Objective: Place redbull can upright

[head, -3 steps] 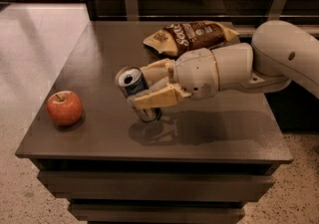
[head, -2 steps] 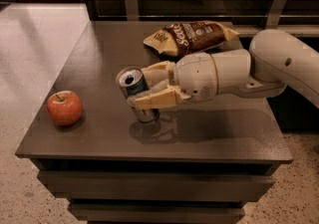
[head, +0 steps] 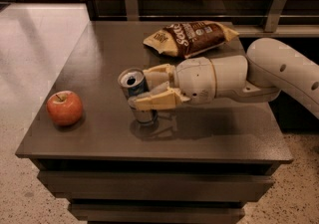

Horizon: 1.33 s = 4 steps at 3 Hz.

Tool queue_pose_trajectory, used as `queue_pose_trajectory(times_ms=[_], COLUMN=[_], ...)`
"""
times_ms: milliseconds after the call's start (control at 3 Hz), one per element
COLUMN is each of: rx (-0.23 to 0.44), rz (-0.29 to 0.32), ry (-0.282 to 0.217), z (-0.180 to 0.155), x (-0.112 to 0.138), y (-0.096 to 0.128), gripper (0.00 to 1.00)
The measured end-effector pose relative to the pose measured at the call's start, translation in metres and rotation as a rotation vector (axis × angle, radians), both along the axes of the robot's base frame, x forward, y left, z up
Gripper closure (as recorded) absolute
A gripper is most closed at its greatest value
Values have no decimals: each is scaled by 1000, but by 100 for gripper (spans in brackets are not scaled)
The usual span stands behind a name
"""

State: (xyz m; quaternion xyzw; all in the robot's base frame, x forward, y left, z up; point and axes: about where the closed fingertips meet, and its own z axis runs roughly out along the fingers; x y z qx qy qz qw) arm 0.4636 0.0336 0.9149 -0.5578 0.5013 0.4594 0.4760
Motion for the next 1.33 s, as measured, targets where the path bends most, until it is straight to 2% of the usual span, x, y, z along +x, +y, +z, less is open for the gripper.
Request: queue_pose_trajectory(times_ms=[667, 1000, 1333], rx=[52, 69, 80], rz=[19, 27, 30], ry=[2, 6, 10], z=[-9, -12, -15], x=[3, 6, 8], y=[1, 1, 1], gripper=[100, 85, 61])
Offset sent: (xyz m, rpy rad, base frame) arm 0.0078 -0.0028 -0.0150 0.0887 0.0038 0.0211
